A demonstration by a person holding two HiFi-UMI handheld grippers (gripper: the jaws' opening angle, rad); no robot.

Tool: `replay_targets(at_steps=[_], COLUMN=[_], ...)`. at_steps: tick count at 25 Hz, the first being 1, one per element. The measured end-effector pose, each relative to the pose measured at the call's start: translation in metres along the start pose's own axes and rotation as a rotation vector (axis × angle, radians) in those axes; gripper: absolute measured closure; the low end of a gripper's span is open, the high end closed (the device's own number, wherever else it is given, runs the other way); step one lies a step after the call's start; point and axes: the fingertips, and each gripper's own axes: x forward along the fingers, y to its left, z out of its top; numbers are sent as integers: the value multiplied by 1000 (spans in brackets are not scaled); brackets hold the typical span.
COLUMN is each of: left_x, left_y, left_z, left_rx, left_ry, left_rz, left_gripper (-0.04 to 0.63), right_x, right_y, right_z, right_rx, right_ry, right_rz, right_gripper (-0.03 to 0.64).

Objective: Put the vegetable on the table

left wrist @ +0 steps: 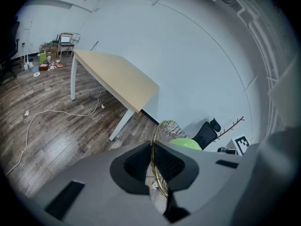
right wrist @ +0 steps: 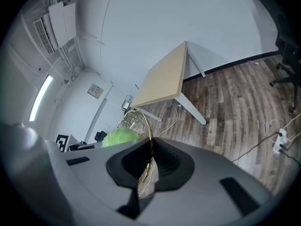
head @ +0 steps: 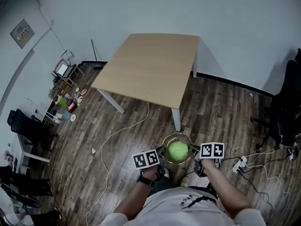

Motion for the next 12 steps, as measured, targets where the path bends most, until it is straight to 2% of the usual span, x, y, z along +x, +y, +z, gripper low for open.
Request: replay_targets(at_steps=[12], left_x=[48], left_y=[16], left_z=[55], left_rx=[4], left_ry=[30], left_rz=[-18], left_gripper=[566], right_x=[40], right_y=[-9], right_z=[54], right_rx=[32], right_ry=[-11], right_rz=[-24], right_gripper=[592])
